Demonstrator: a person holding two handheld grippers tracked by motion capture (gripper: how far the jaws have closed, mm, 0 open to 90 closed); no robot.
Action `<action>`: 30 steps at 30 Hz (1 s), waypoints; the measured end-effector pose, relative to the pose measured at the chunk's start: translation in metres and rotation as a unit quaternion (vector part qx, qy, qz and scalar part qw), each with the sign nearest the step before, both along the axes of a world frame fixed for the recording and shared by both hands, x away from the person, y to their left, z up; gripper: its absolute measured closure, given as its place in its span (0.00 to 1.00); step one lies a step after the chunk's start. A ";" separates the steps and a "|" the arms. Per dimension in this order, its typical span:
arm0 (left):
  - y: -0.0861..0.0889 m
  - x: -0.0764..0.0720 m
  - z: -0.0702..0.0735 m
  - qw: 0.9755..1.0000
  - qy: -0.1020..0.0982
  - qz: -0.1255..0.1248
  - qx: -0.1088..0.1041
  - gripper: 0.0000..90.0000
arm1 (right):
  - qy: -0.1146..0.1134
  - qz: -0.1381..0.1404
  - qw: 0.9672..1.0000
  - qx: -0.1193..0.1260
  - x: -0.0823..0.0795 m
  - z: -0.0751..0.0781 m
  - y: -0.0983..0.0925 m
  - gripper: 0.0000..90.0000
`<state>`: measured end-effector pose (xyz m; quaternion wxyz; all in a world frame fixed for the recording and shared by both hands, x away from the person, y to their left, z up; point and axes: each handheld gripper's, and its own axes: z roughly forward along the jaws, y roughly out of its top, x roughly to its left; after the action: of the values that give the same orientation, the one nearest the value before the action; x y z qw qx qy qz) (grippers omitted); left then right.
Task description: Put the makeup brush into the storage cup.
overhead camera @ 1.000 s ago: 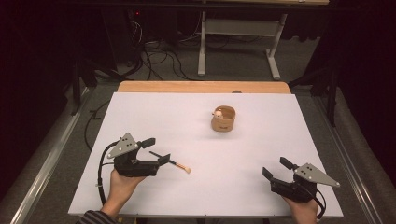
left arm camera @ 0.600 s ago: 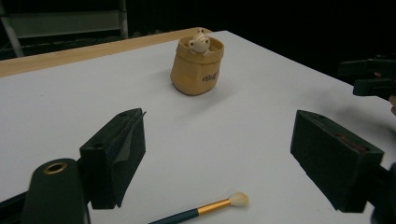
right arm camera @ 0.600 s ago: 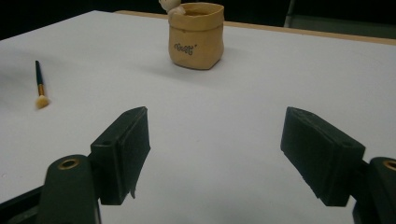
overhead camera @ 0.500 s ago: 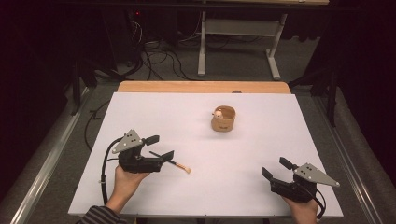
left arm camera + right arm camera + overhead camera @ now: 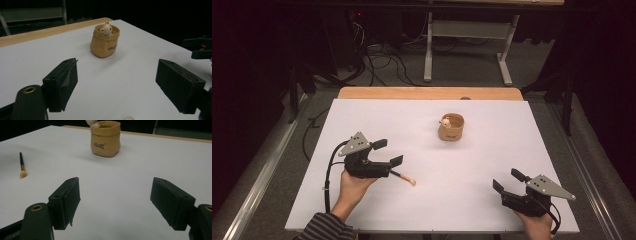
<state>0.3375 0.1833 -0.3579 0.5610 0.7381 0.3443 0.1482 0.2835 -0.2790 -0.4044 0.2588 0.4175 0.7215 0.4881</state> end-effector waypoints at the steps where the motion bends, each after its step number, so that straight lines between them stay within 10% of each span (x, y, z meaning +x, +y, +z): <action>1: -0.001 0.001 0.000 1.000 0.000 -0.001 0.000 0.20 | 0.000 0.000 1.000 0.000 0.000 0.000 0.000 0.28; 30: -0.032 0.035 0.004 1.000 0.010 -0.014 0.012 0.20 | 0.001 -0.001 1.000 0.002 0.000 0.000 -0.001 0.28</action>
<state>0.3721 0.1512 -0.3538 0.5502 0.7513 0.3379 0.1369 0.2839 -0.2803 -0.4044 0.2575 0.4189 0.7202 0.4894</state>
